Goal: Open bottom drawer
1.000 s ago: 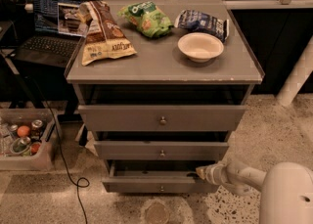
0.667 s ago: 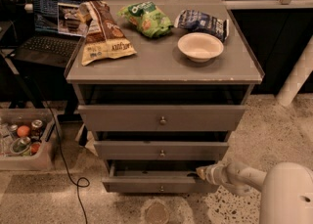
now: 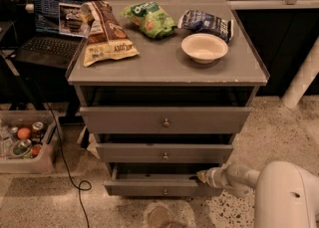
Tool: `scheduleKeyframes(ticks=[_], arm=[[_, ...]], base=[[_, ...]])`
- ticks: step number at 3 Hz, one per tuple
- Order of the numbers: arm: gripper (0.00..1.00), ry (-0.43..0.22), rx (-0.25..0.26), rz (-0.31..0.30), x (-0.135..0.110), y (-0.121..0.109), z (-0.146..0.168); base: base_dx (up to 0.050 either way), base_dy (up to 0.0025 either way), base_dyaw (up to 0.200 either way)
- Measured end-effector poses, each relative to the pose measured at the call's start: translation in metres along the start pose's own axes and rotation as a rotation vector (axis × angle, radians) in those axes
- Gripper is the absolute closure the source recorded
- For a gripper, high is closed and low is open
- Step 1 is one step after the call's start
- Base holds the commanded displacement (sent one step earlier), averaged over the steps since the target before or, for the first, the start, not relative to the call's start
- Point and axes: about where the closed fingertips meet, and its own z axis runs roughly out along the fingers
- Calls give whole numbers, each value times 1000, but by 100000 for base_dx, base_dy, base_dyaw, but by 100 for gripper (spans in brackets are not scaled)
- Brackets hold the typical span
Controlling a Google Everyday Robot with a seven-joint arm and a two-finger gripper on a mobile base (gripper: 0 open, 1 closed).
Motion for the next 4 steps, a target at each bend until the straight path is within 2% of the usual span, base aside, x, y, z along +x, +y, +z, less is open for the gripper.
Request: scheduleKeyframes(ticks=[1, 3, 4], arm=[[100, 19, -1, -12, 2, 2, 4], [100, 108, -34, -65, 22, 4, 15], [100, 94, -48, -75, 33, 3, 2]], base=[[0, 0, 0], [0, 0, 0], [0, 0, 0]])
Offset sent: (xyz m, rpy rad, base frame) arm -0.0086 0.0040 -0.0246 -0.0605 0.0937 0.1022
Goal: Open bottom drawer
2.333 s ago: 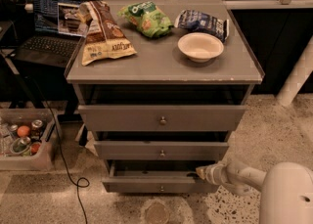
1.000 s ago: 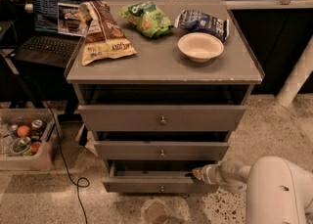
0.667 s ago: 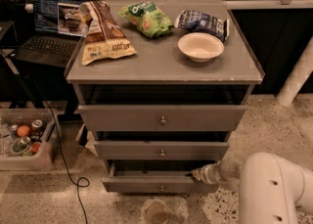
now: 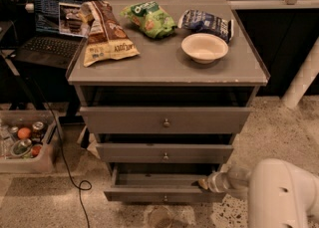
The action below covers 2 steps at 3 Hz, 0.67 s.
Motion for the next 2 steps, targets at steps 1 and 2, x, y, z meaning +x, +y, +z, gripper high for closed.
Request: scheduleKeyframes(ticks=[1, 2], arm=[[100, -29, -7, 20, 19, 0, -19], [100, -56, -21, 36, 43, 4, -40]], base=[[0, 0, 0], [0, 0, 0]])
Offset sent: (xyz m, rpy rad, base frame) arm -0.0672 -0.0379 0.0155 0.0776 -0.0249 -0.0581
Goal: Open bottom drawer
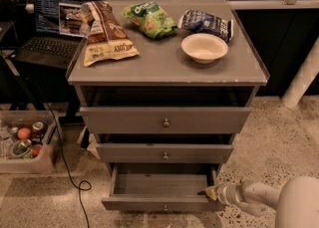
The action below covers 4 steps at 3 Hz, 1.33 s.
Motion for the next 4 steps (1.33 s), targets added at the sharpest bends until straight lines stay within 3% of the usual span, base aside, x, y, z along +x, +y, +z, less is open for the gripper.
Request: scheduleKeyframes(ticks=[3, 4], arm=[[100, 47, -36, -11, 19, 17, 10], [100, 65, -95, 6, 40, 33, 14]], base=[[0, 0, 0], [0, 0, 0]])
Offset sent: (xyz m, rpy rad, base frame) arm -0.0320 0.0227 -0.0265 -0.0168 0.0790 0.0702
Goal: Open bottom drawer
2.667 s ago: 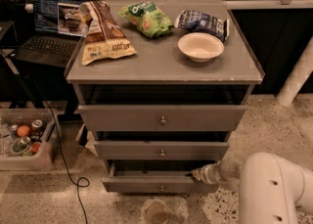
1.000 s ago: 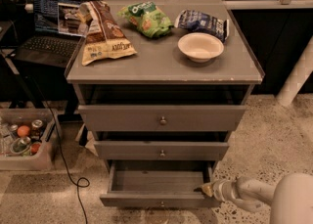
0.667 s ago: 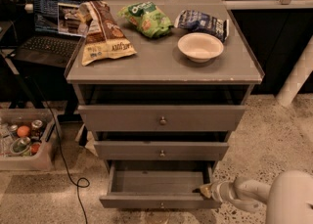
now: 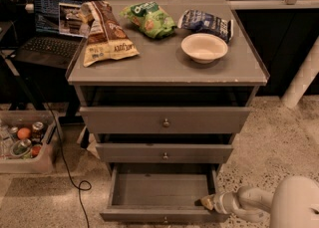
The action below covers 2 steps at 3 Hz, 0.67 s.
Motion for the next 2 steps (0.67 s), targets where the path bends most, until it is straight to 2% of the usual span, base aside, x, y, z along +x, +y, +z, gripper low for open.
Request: scheduleKeyframes(ticks=[1, 2], arm=[[100, -2, -43, 22, 19, 12, -2], [81, -12, -56, 51, 21, 15, -5]], base=[[0, 0, 0], [0, 0, 0]])
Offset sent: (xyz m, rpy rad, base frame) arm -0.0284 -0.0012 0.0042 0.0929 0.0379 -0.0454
